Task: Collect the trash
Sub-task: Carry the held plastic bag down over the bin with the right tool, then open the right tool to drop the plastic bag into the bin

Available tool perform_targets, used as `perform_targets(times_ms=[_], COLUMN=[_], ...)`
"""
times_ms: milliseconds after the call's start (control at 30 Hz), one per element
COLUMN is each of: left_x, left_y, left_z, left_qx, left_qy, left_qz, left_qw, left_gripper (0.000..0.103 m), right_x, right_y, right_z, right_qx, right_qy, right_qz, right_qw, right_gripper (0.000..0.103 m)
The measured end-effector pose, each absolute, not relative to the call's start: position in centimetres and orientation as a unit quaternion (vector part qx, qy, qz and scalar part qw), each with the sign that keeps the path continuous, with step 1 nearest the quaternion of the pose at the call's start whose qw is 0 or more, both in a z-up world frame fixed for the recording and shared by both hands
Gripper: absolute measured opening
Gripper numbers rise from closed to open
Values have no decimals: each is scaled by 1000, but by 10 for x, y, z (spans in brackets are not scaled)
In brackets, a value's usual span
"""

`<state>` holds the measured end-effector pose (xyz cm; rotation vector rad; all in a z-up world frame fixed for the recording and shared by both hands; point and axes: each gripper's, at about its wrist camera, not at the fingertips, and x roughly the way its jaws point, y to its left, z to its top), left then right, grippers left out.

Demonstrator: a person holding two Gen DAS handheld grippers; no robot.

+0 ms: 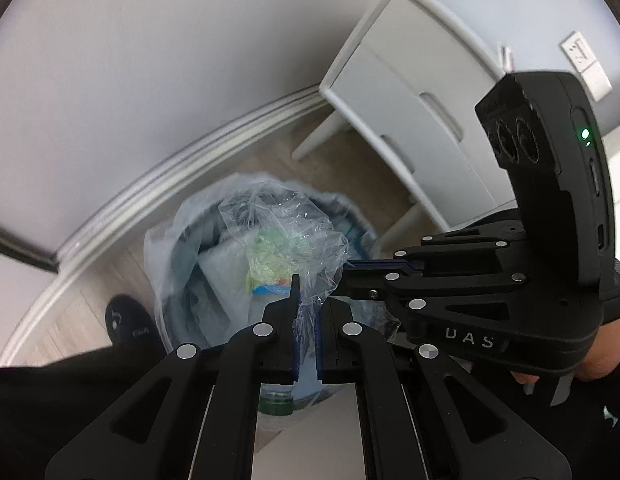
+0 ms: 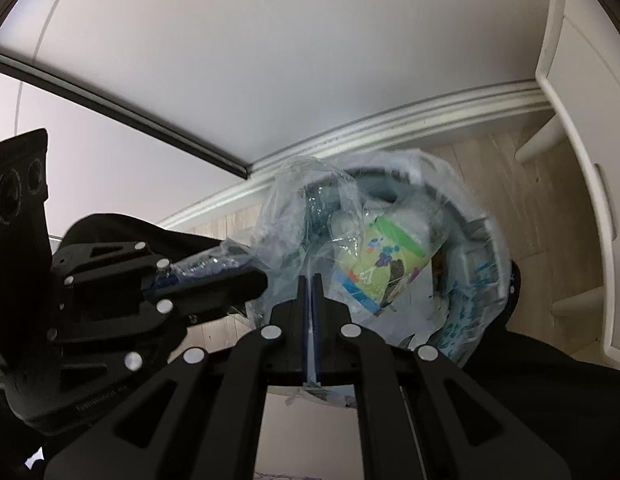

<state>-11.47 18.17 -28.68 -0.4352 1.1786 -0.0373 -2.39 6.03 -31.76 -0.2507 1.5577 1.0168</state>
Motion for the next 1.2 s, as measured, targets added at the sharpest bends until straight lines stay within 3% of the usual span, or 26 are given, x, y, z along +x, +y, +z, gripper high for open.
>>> perform_targets(times_ms=[600,1067,1100,1200], left_x=[-108,-99,-99,-100], left_y=[209,217,217,217], left_z=[-364,-398,-396,-391], left_qx=[-222,-221,-219,-201], left_qy=[626,654,652,647], left_qz=[21,18,18,33], left_qw=[747,723,725,735], left_gripper=[3,3,5,36], right_x=[-24,-30,-32,-36], right_y=[96,99,99,98], right_z=[-395,-408,-406,-397], right_qx=[-132,-172,-176,-189], right_qy=[699,696,692,682], right_qz=[411,418,419,417], right_qw=[570,558,561,571], right_gripper=[4,4,4,4])
